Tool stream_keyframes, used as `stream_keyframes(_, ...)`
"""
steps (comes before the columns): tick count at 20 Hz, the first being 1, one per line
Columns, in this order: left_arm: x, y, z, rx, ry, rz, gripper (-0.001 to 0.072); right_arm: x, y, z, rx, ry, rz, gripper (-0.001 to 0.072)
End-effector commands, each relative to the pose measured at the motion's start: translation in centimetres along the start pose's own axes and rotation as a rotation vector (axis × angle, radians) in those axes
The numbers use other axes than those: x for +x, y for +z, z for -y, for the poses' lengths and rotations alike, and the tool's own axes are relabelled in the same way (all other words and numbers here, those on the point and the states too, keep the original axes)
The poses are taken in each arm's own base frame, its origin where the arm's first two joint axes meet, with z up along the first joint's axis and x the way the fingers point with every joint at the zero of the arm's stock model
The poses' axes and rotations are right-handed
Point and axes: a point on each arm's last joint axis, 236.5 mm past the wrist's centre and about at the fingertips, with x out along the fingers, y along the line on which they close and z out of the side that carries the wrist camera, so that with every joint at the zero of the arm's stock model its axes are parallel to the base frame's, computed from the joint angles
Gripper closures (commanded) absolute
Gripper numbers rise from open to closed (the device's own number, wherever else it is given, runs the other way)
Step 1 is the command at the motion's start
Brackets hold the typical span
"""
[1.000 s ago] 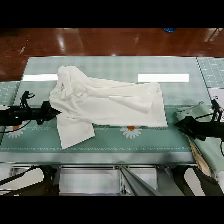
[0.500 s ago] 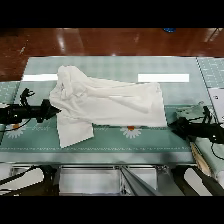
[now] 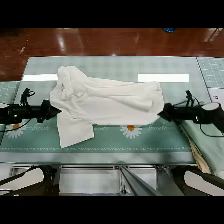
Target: Fold the shirts.
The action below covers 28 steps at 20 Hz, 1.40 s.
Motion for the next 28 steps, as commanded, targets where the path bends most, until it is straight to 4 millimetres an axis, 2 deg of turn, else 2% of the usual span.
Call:
stream_keyframes(1, -0.9, 0.2, 1.7, 0.032, -0.031, 0.004, 0.069, -1.2, 0.9, -6.7, -0.231, 0.08, -0.072, 0.0693)
stream_keyframes(2, -1.9, 1.0, 3.4, 0.065, -0.06, 0.031, 0.069, -2.8, 1.6, -8.9, -0.307, 0.094, -0.069, 0.0693)
stream_keyframes(4, -5.9, 3.8, 9.4, 0.179, -0.148, 0.159, 0.069, -7.5, 4.0, -14.0, -0.432, 0.118, 0.034, 0.0693)
stream_keyframes(5, -8.6, 5.1, 12.9, 0.25, -0.194, 0.244, 0.069, -10.8, 5.5, -16.6, -0.493, 0.115, 0.127, 0.0693)
stream_keyframes(6, -12.1, 6.1, 17.1, 0.338, -0.243, 0.348, 0.069, -14.3, 6.6, -19.2, -0.557, 0.107, 0.225, 0.0693)
stream_keyframes(8, -19.7, 6.5, 24.6, 0.518, -0.283, 0.556, 0.069, -22.2, 7.3, -24.3, -0.686, 0.099, 0.433, 0.0693)
stream_keyframes(10, -27.0, 4.4, 30.7, 0.663, -0.298, 0.74, 0.069, -29.9, 5.6, -28.7, -0.775, 0.113, 0.624, 0.0693)
stream_keyframes(12, -33.1, 1.1, 33.9, 0.805, -0.204, 0.917, 0.069, -35.9, 1.6, -31.7, -0.85, 0.163, 0.762, 0.0693)
stream_keyframes(14, -38.5, -1.8, 35.0, 0.87, -0.06, 1.114, 0.069, -39.8, -2.3, -32.8, -0.91, 0.182, 0.865, 0.0693)
stream_keyframes(16, -43.1, -4.7, 35.4, 0.869, 0.035, 1.302, 0.069, -42.6, -6.0, -32.7, -0.946, 0.181, 0.94, 0.0693)
stream_keyframes(17, -44.2, -6.5, 35.5, 0.891, 0.087, 1.355, 0.069, -43.6, -7.5, -32.5, -0.96, 0.173, 0.97, 0.0693)
stream_keyframes(20, -45.7, -12.8, 36.2, 0.991, 0.158, 1.452, 0.069, -46.2, -11.7, -31.3, -0.98, 0.15, 1.053, 0.0693)
stream_keyframes(23, -49.1, -18.2, 33.7, 1.005, 0.277, 1.585, 0.069, -46.6, -14.7, -29.1, -0.967, 0.099, 1.053, 0.0693)
stream_keyframes(25, -51.2, -20.4, 31.6, 0.951, 0.284, 1.649, 0.069, -45.9, -15.7, -27.5, -0.951, 0.057, 1.01, 0.0693)
stream_keyframes(26, -51.6, -20.8, 30.8, 0.937, 0.289, 1.65, 0.069, -45.4, -15.7, -26.7, -0.931, 0.032, 0.979, 0.0693)
stream_keyframes(28, -51.5, -19.7, 28.9, 0.89, 0.341, 1.608, 0.069, -44.1, -15.2, -24.8, -0.892, -0.033, 0.915, 0.0693)
